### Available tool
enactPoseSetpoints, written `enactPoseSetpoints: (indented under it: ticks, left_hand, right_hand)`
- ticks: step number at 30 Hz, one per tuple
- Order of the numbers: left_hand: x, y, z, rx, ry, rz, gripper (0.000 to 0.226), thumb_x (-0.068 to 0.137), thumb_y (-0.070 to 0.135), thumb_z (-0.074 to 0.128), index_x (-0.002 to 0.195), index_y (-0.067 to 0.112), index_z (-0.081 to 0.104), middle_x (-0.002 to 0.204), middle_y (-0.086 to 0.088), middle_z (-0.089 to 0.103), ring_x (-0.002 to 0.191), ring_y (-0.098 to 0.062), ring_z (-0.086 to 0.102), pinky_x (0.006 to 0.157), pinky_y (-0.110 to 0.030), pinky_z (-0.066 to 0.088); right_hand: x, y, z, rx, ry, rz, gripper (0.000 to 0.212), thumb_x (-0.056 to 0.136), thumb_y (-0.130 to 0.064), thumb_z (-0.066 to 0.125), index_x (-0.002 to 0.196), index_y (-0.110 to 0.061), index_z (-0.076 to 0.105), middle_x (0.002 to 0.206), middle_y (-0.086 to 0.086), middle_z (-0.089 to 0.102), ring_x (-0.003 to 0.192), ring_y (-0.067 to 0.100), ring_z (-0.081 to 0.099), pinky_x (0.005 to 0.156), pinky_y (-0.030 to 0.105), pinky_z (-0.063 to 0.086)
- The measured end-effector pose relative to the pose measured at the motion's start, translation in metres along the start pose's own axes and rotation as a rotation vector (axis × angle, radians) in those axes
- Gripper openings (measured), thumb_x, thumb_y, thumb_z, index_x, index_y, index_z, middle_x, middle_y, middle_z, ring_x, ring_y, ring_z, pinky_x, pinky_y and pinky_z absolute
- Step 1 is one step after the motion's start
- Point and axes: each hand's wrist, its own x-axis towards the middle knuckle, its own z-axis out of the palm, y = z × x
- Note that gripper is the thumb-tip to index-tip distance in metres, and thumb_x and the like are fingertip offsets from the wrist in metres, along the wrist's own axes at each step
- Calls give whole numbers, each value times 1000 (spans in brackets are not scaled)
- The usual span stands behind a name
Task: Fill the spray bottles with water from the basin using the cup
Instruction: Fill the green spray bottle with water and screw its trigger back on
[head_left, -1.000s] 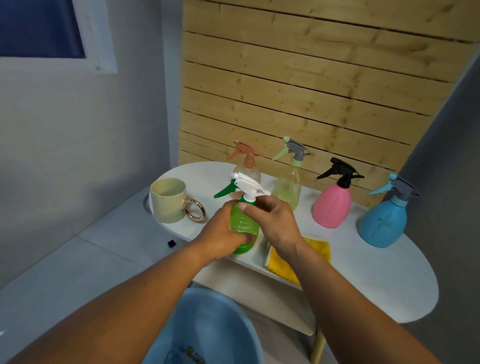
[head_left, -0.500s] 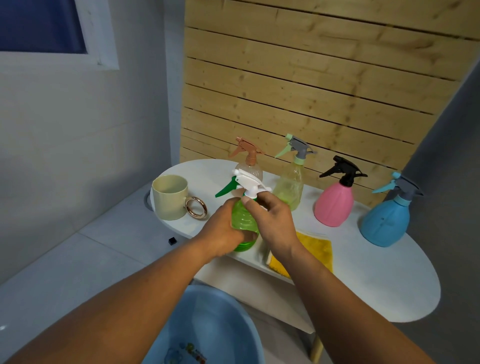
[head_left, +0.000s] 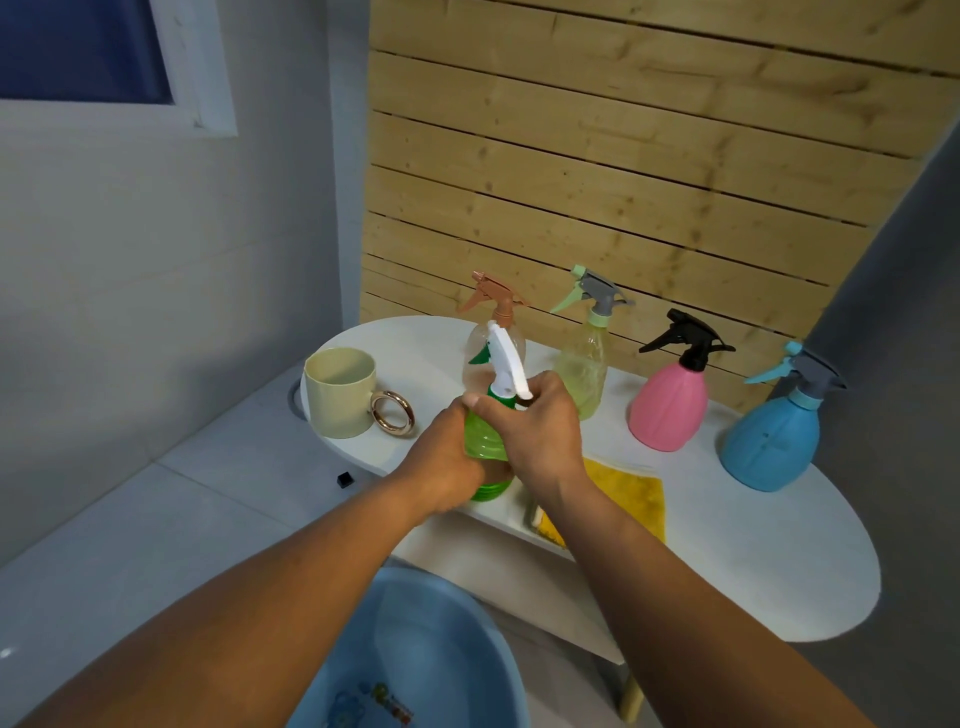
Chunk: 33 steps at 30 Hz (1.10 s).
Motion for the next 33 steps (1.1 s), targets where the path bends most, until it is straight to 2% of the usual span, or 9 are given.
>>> enactPoseSetpoints:
  ticks: [4, 6, 10, 14, 18, 22, 27, 30, 33]
  left_hand:
    - [0, 3, -1, 20, -2, 14, 67, 80, 17, 88, 133, 32, 50, 118, 12, 69, 107, -2, 66, 84, -15, 49]
    - [0, 3, -1, 25, 11, -1, 68, 81, 18, 88, 135, 30, 49, 117, 11, 68, 103, 0, 64, 79, -12, 48]
    - [2, 0, 2, 39, 65, -20, 82, 74, 19, 93, 142, 24, 47, 120, 8, 65, 104, -4, 65, 83, -19, 52]
    - [6, -4, 15, 171, 272, -74, 94, 60, 36, 99, 136, 22, 44, 124, -3, 53, 112, -23, 59, 90, -37, 54]
    - [6, -4, 27, 289, 366, -120, 90, 66, 42, 92, 133, 18, 36, 128, -11, 41, 124, -32, 41, 89, -36, 43]
    - [9, -14, 30, 356, 302, -88, 96, 67, 54, 87, 141, 24, 35, 136, -6, 41, 134, -29, 33, 100, -36, 37]
    - [10, -16, 25, 318, 318, -64, 82, 68, 46, 92, 134, 24, 47, 125, -2, 55, 125, -28, 44, 88, -32, 39]
    - [9, -13, 24, 279, 343, -53, 83, 64, 43, 96, 130, 24, 50, 119, 0, 58, 120, -27, 50, 90, -35, 46]
    - [9, -12, 23, 241, 353, -47, 78, 60, 42, 99, 121, 28, 53, 112, 4, 63, 112, -26, 59, 91, -44, 55]
  right_hand:
    - [-4, 2, 3, 117, -51, 61, 56, 73, -53, 82, 116, -28, 55, 112, -8, 66, 104, 9, 65, 92, 38, 55]
    - [-8, 5, 1, 151, -87, 38, 53, 77, -49, 74, 125, -34, 58, 122, -9, 66, 114, 9, 63, 99, 43, 54]
    - [-11, 7, 0, 135, -58, -54, 32, 86, -32, 72, 118, -32, 66, 117, -4, 70, 109, 13, 67, 96, 43, 55]
    - [-4, 5, -3, 73, -55, -36, 32, 86, -32, 79, 114, -28, 64, 119, -2, 67, 106, 10, 63, 86, 21, 49]
    - [1, 3, -9, 14, -112, -39, 29, 88, -33, 78, 113, -27, 64, 118, -5, 65, 106, 8, 60, 90, 26, 48]
    - [9, 4, -18, -60, -198, -68, 32, 90, -37, 75, 118, -22, 71, 120, -3, 68, 112, 11, 64, 100, 41, 52]
    - [9, 0, -18, -154, -122, -47, 41, 86, -40, 78, 119, -18, 68, 117, -5, 65, 106, 13, 61, 86, 29, 48]
    - [8, -7, -24, -27, -166, -31, 44, 83, -37, 82, 122, -20, 68, 116, -5, 68, 106, 11, 63, 86, 26, 48]
    - [19, -22, -37, -65, -178, -86, 36, 84, -39, 80, 117, -29, 71, 107, -12, 72, 100, 8, 66, 90, 34, 55]
